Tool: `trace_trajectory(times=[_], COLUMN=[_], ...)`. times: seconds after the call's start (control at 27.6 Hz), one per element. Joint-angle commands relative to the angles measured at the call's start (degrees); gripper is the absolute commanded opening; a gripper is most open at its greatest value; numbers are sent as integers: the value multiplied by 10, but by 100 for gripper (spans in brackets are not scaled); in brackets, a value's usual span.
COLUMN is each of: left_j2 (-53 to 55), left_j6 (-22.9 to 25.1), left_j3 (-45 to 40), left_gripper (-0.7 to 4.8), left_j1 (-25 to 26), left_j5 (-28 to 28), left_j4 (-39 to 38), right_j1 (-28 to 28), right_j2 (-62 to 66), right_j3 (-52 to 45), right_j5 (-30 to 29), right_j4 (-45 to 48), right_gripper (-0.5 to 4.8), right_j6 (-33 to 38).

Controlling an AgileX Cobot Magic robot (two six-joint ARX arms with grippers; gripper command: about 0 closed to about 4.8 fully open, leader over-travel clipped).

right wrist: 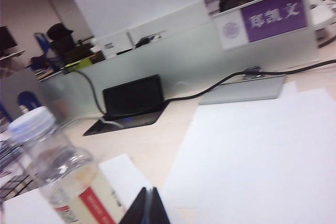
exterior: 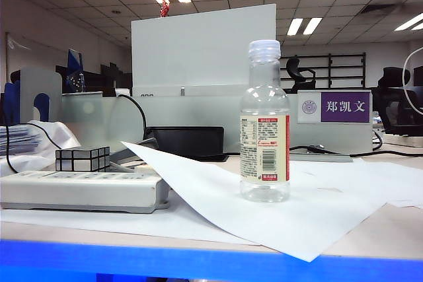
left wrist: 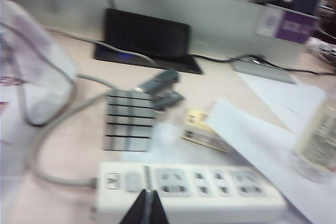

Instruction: Press the button on the power strip.

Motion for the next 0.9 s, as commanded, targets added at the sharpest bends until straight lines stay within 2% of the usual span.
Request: trace_trajectory(times=[0.04, 0.14, 0.36, 0.9], left_j2=[-1, -1, -1, -1], left_j6=[3, 2, 2, 2], left_j3=[1, 1, 1, 1], left_gripper=[-4, -4, -4, -4], left_j1=[50, 81, 82, 82], left_j5=[5, 5, 6, 6], left_j4=[6, 6, 6, 6], right_j1=[-21, -45, -73, -74], right_j2=[-1, -1, -1, -1], right_j3=[1, 1, 1, 1], right_j5=[-1, 0, 0, 0], right_j4=[5, 5, 5, 5], right_gripper=[3, 3, 4, 4], right_j6=[-2, -2, -2, -2])
